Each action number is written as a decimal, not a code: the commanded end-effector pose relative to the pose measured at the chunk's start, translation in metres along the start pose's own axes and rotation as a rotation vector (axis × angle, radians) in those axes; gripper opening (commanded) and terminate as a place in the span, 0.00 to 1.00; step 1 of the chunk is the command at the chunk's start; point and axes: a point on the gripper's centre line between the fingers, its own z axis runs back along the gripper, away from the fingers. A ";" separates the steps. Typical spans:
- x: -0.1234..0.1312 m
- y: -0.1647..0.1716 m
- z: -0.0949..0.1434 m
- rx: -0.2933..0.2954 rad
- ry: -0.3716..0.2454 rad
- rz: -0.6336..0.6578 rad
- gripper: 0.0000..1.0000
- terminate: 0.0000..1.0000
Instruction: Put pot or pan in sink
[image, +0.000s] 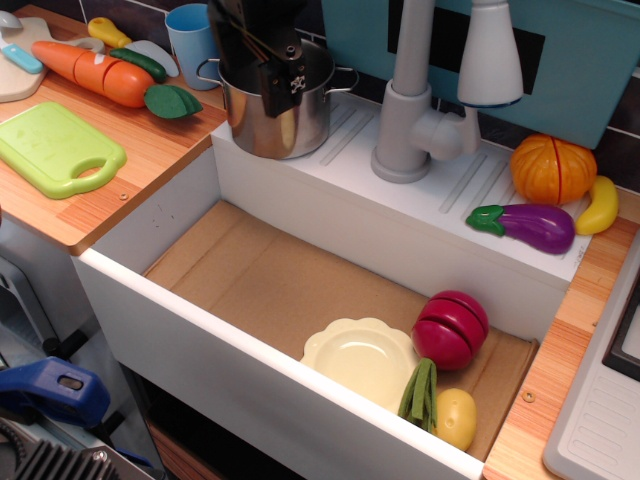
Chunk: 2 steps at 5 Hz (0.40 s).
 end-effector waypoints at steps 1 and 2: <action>0.017 0.019 -0.009 0.005 -0.086 -0.060 1.00 0.00; 0.028 0.023 -0.024 -0.023 -0.114 -0.076 1.00 0.00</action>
